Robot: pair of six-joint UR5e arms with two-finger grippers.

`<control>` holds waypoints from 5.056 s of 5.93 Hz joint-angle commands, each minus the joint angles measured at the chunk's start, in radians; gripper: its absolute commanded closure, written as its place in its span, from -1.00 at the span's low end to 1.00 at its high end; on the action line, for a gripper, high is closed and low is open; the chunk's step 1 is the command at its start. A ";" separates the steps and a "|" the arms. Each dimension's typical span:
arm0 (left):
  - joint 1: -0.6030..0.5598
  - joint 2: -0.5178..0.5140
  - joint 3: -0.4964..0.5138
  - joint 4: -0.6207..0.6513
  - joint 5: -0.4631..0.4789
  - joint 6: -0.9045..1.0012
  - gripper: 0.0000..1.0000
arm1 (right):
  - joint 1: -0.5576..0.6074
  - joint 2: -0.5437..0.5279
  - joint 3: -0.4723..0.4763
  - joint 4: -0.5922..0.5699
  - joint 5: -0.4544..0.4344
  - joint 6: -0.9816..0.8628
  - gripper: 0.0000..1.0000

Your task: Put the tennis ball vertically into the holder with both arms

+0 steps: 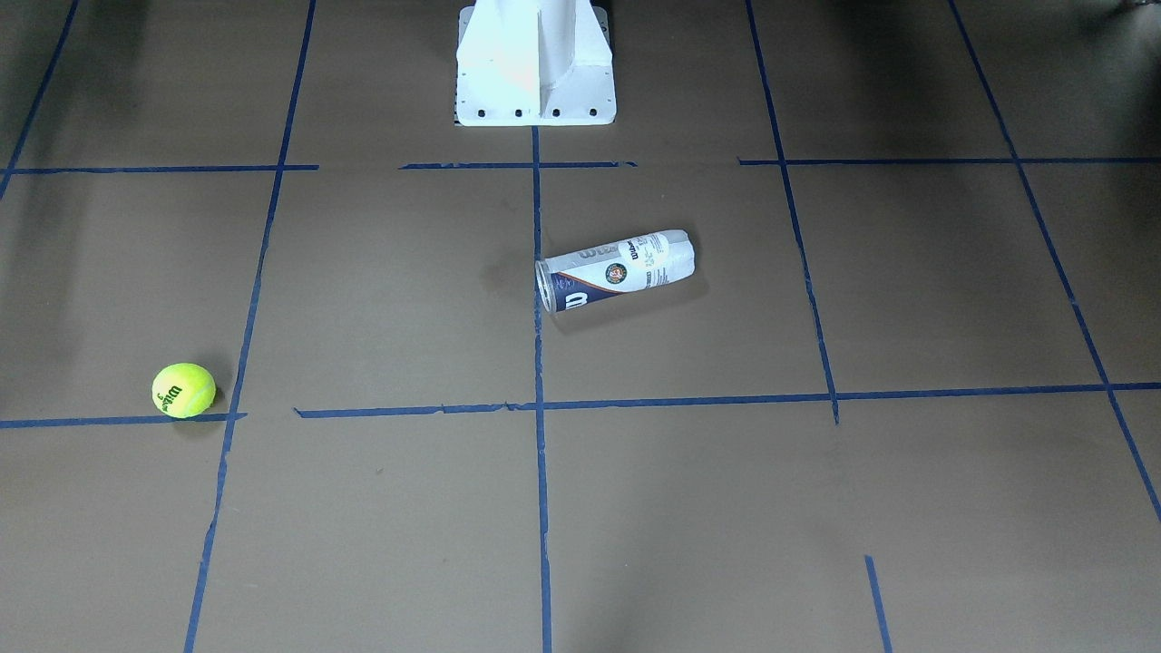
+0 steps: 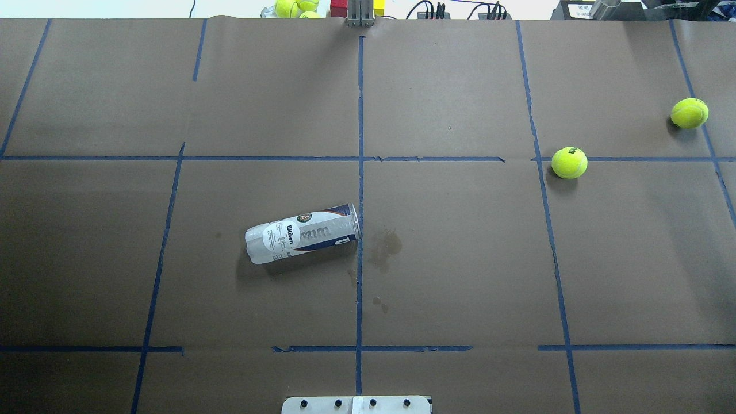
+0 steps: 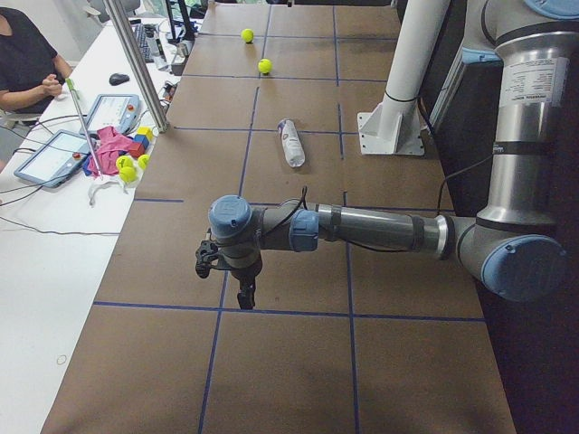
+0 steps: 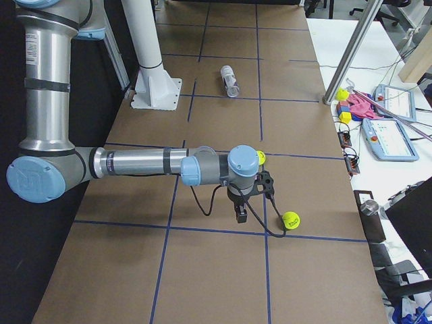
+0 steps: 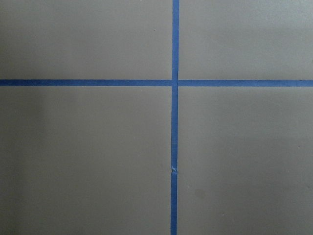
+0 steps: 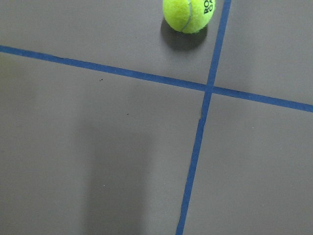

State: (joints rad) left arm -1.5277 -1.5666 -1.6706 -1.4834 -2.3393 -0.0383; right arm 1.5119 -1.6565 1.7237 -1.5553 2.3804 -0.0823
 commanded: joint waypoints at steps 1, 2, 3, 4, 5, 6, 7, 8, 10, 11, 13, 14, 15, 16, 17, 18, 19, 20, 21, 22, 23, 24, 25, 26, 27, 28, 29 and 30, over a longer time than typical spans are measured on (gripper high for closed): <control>0.003 0.000 -0.009 0.000 -0.002 -0.002 -1.00 | 0.005 0.001 0.002 -0.023 0.000 -0.002 -1.00; 0.003 0.000 -0.011 0.000 -0.002 -0.002 -1.00 | 0.005 0.001 -0.001 -0.020 0.000 -0.002 -1.00; 0.004 -0.001 -0.014 0.000 -0.003 -0.002 -1.00 | 0.005 0.001 -0.003 -0.019 -0.003 -0.002 -1.00; 0.014 -0.001 -0.015 -0.005 -0.006 -0.008 -1.00 | 0.004 -0.002 -0.001 -0.017 0.003 -0.002 -1.00; 0.017 -0.001 -0.027 -0.014 -0.009 -0.008 -1.00 | 0.004 -0.005 -0.001 -0.016 0.005 -0.002 -1.00; 0.017 -0.003 -0.026 -0.014 -0.012 -0.008 -1.00 | 0.004 -0.006 -0.006 -0.014 0.005 -0.002 -1.00; 0.020 -0.010 -0.014 -0.023 -0.014 -0.002 -1.00 | 0.004 -0.006 -0.006 -0.015 0.005 -0.002 -1.00; 0.024 -0.001 -0.029 -0.056 -0.050 -0.008 -1.00 | 0.002 -0.006 -0.007 -0.015 0.005 -0.002 -1.00; 0.134 -0.001 -0.044 -0.212 -0.104 -0.021 -1.00 | 0.001 -0.009 -0.009 -0.015 0.019 -0.002 -1.00; 0.237 -0.019 -0.105 -0.222 -0.098 -0.067 -1.00 | 0.001 -0.009 -0.006 -0.015 0.020 -0.002 -1.00; 0.412 -0.193 -0.167 -0.219 -0.092 -0.081 -1.00 | 0.001 -0.009 -0.009 -0.015 0.026 -0.002 -1.00; 0.519 -0.302 -0.164 -0.222 -0.086 -0.128 -1.00 | 0.001 -0.009 -0.004 -0.014 0.034 -0.002 -1.00; 0.654 -0.416 -0.161 -0.221 -0.015 -0.130 -1.00 | 0.001 -0.009 -0.007 -0.012 0.055 -0.002 -1.00; 0.798 -0.499 -0.158 -0.215 0.140 -0.133 -1.00 | 0.001 -0.012 -0.004 -0.012 0.057 -0.002 -1.00; 0.866 -0.574 -0.132 -0.193 0.208 -0.133 -1.00 | 0.001 -0.012 -0.004 -0.011 0.057 -0.002 -1.00; 0.873 -0.677 -0.077 -0.107 0.222 -0.059 -1.00 | -0.005 -0.011 -0.004 -0.011 0.056 -0.002 -1.00; 0.891 -0.767 0.008 -0.045 0.236 -0.004 -1.00 | -0.007 -0.009 -0.003 -0.009 0.056 -0.002 -1.00; 0.902 -0.820 0.055 -0.017 0.303 0.097 -1.00 | -0.007 -0.008 -0.001 -0.009 0.056 -0.004 -1.00; 0.938 -0.873 0.077 0.100 0.354 0.189 -1.00 | -0.007 -0.008 -0.001 -0.009 0.056 -0.004 -1.00; 0.961 -0.920 0.115 0.157 0.386 0.190 -1.00 | -0.007 -0.009 -0.001 -0.009 0.056 -0.004 -1.00; 1.006 -0.952 0.188 0.170 0.476 0.202 -1.00 | -0.007 -0.009 -0.001 -0.009 0.056 -0.004 -1.00; 1.011 -1.014 0.266 0.201 0.494 0.228 -1.00 | -0.007 -0.009 0.002 -0.008 0.056 -0.004 -1.00; 1.030 -1.050 0.282 0.262 0.495 0.229 -1.00 | -0.007 -0.009 -0.001 -0.008 0.054 -0.004 -1.00; 1.040 -1.044 0.287 0.264 0.511 0.233 -0.99 | -0.007 -0.009 -0.003 -0.008 0.053 -0.004 -1.00; 1.081 -1.040 0.291 0.265 0.585 0.253 -0.99 | -0.007 -0.009 -0.001 -0.008 0.054 -0.004 -1.00; 1.090 -1.040 0.293 0.265 0.610 0.252 -0.99 | -0.007 -0.009 -0.001 -0.008 0.054 -0.004 -1.00; 1.089 -1.038 0.293 0.264 0.615 0.245 -1.00 | -0.007 -0.009 0.002 -0.008 0.053 -0.002 -1.00; 1.087 -1.038 0.293 0.261 0.617 0.238 -1.00 | -0.007 -0.009 0.002 -0.008 0.053 -0.002 -1.00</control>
State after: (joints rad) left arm -0.4404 -2.6052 -1.3779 -1.2202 -1.7276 0.2058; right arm 1.5048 -1.6659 1.7248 -1.5631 2.4333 -0.0848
